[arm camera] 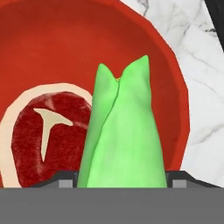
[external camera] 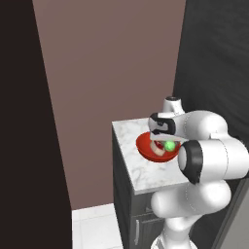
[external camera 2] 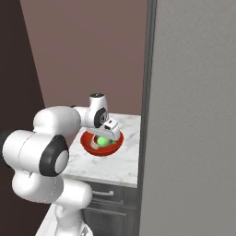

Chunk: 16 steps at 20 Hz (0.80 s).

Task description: Take the fish, corn, and steak from the freezer and place them in the bowl on the counter.

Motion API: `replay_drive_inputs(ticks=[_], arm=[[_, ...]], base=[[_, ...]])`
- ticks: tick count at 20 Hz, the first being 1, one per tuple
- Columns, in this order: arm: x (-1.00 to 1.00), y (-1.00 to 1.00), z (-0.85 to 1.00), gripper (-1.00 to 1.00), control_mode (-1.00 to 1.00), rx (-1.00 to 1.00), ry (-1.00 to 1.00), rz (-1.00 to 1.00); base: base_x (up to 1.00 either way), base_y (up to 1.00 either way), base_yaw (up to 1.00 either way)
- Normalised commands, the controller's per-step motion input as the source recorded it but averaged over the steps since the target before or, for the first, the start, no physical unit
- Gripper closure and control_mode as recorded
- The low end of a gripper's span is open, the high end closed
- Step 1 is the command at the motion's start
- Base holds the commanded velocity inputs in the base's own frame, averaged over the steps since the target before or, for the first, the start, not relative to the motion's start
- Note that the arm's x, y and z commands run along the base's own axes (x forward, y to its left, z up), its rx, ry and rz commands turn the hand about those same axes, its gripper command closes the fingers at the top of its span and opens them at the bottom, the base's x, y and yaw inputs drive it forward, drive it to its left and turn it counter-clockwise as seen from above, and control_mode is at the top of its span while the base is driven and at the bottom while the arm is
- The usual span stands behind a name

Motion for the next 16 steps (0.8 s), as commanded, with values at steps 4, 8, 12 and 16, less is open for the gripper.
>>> replay_drive_inputs(ticks=[4,8,12,16], arm=[[0.0,0.0,-0.15,1.0,-1.0,0.0,0.0,0.06],[0.0,0.03,-0.04,1.0,-1.0,0.0,-0.04,0.07],[0.0,0.09,0.0,1.0,-1.0,0.0,-0.08,0.04],[0.0,0.14,-0.01,-1.0,-1.0,0.0,-0.06,0.03]], base=[[0.0,0.0,0.0],[0.0,0.0,0.0],[0.0,0.0,0.0],[0.0,0.0,0.0]])
